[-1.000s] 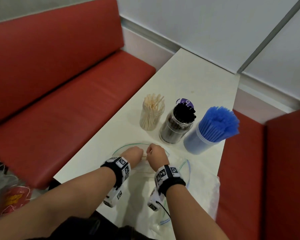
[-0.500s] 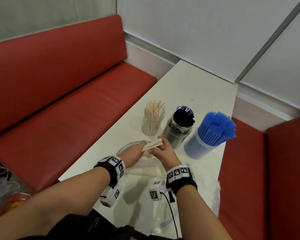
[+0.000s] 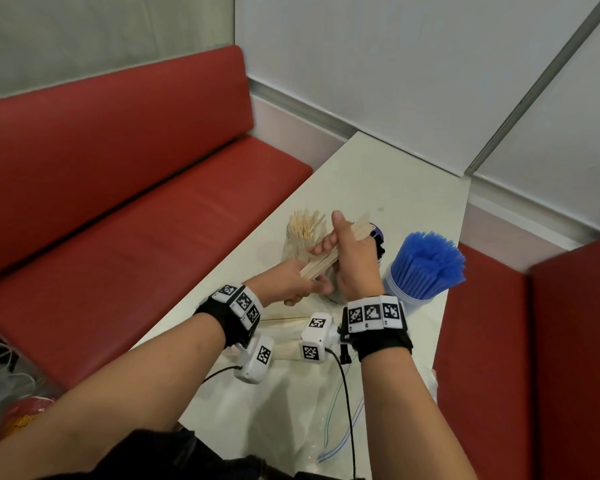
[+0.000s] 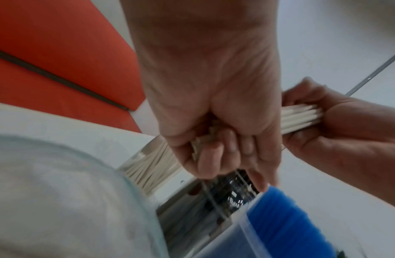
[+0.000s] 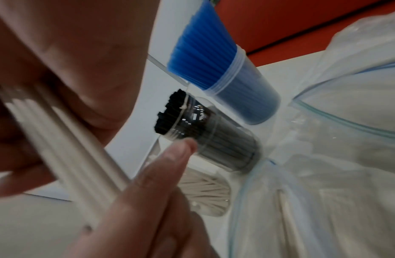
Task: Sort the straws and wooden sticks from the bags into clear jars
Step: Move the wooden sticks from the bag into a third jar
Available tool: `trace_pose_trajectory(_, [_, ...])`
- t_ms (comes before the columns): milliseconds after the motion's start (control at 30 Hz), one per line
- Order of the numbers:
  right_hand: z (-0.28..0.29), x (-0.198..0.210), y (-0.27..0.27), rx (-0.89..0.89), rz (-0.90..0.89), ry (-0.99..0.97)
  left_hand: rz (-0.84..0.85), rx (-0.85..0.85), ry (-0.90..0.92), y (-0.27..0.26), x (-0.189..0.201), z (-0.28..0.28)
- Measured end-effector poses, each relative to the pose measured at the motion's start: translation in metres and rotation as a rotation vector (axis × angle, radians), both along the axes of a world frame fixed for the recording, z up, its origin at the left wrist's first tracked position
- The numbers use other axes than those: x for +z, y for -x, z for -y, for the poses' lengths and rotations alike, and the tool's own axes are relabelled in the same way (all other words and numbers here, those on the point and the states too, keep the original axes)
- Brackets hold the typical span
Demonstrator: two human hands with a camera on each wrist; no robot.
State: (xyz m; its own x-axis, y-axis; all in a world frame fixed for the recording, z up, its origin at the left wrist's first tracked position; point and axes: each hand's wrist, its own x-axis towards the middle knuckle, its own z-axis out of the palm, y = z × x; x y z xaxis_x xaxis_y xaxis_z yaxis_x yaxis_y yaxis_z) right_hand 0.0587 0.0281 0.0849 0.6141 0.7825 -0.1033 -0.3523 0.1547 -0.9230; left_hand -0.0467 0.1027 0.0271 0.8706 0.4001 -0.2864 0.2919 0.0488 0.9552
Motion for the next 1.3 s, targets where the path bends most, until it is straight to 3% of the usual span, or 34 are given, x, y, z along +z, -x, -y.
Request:
trace_pose_trajectory(133, [0.002, 0.046, 0.003, -0.144, 0.07, -0.128, -0.008, -0.092, 0.119, -0.001, 0.019, -0.017])
trace_pose_trajectory(233, [0.007, 0.088, 0.003, -0.183, 0.202, -0.221, -0.057, 0.044, 0.255, 0.001, 0.022, -0.026])
trace_pose_trajectory(333, [0.006, 0.118, 0.008, -0.172, 0.345, -0.248, 0.129, 0.284, 0.779, -0.004, 0.026, -0.019])
trace_pose_trajectory(433, [0.002, 0.116, 0.02, -0.139, 0.421, -0.191, 0.329, 0.229, 1.148, -0.01, 0.029, -0.011])
trace_pose_trajectory(567, [0.002, 0.09, 0.031, -0.057, 0.486, -0.01, 0.366, 0.096, 1.167, -0.009, 0.032, -0.003])
trace_pose_trajectory(767, [-0.002, 0.078, 0.025, -0.06, 0.458, 0.001, 0.229, 0.137, 1.162, 0.005, 0.022, -0.004])
trace_pose_trajectory(967, [-0.002, 0.075, 0.033, 0.039, 0.431, -0.025, 0.195, 0.359, 1.166, 0.005, 0.021, -0.007])
trace_pose_trajectory(1067, [-0.003, 0.075, 0.03, 0.092, 0.458, -0.027, 0.155, 0.381, 1.147, 0.006, 0.02, -0.01])
trace_pose_trajectory(1300, [0.002, 0.063, 0.028, 0.23, 0.347, 0.037, 0.2, 0.182, 1.232, 0.016, 0.02, -0.012])
